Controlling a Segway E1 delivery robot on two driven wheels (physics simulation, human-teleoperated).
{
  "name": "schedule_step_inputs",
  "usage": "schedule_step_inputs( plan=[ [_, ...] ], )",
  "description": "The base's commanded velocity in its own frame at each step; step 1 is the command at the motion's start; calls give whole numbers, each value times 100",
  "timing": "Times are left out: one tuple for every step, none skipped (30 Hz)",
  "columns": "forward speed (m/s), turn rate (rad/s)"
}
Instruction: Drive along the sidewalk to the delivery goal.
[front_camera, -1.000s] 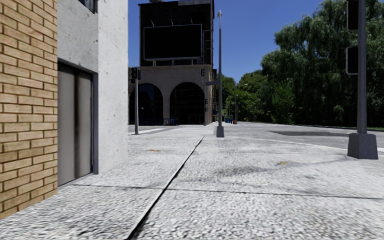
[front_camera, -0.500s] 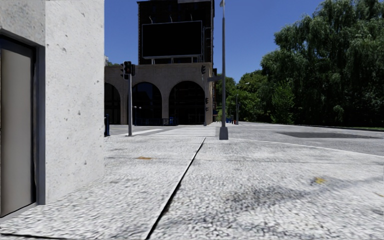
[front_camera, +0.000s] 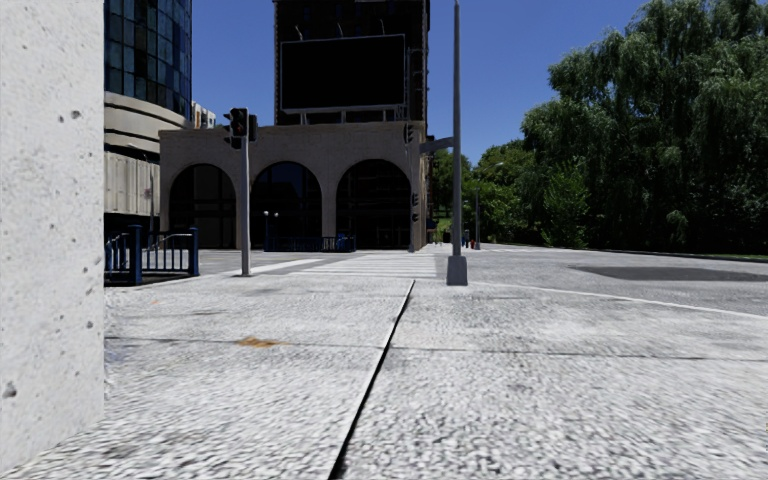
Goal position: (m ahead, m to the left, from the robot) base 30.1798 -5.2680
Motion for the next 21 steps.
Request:
schedule_step_inputs(
  plan=[
    [200, 0],
    [200, 0],
    [200, 0],
    [200, 0],
    [200, 0],
    [200, 0],
    [200, 0],
    [200, 0],
    [200, 0],
    [200, 0],
    [200, 0],
    [200, 0],
    [200, 0],
    [200, 0],
    [200, 0],
    [200, 0],
    [200, 0],
    [200, 0],
    [200, 0],
    [200, 0],
    [200, 0]
  ],
)
